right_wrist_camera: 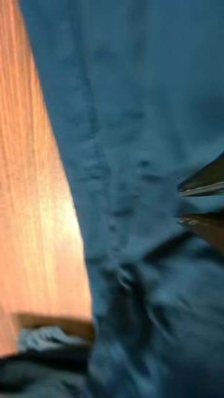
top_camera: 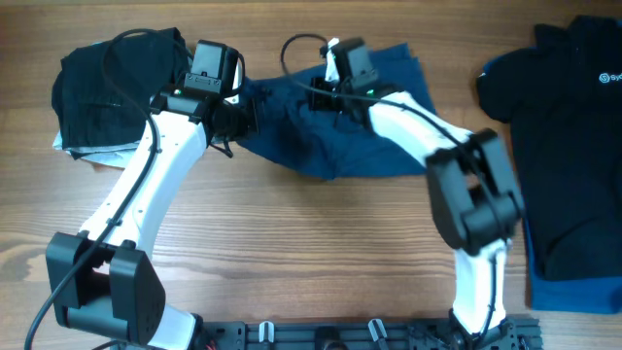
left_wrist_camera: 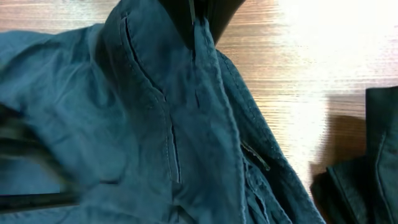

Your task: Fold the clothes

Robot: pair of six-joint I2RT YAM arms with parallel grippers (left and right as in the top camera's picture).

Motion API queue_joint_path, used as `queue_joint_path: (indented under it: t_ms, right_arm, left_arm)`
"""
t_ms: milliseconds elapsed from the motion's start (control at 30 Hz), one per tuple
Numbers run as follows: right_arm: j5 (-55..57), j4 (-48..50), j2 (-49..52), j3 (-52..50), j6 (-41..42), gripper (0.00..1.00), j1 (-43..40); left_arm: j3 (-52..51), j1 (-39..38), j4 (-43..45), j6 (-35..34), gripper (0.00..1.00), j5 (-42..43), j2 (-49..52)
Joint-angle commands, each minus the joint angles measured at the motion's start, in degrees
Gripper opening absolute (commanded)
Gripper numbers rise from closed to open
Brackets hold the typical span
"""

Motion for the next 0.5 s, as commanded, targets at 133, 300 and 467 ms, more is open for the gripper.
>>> queue_joint_path:
  t_ms: [133, 300, 467]
  right_arm:
    - [-0.9, -15.8, -4.9, -0.5, -1.2, 0.04, -0.3]
    - [-1.4, -14.3, -0.5, -2.3, 1.7, 0.04, 0.2]
    - [-6.1, -12.7, 3.7, -2.3, 1.8, 0.04, 0.3]
  left_arm:
    - [1.5, -0.1, -0.1, 1.4, 0.04, -1.0, -1.5]
    - [1.5, -0.1, -0.1, 1.4, 0.05, -1.0, -1.5]
    - [1.5, -0.1, -0.1, 1.4, 0.04, -1.0, -1.5]
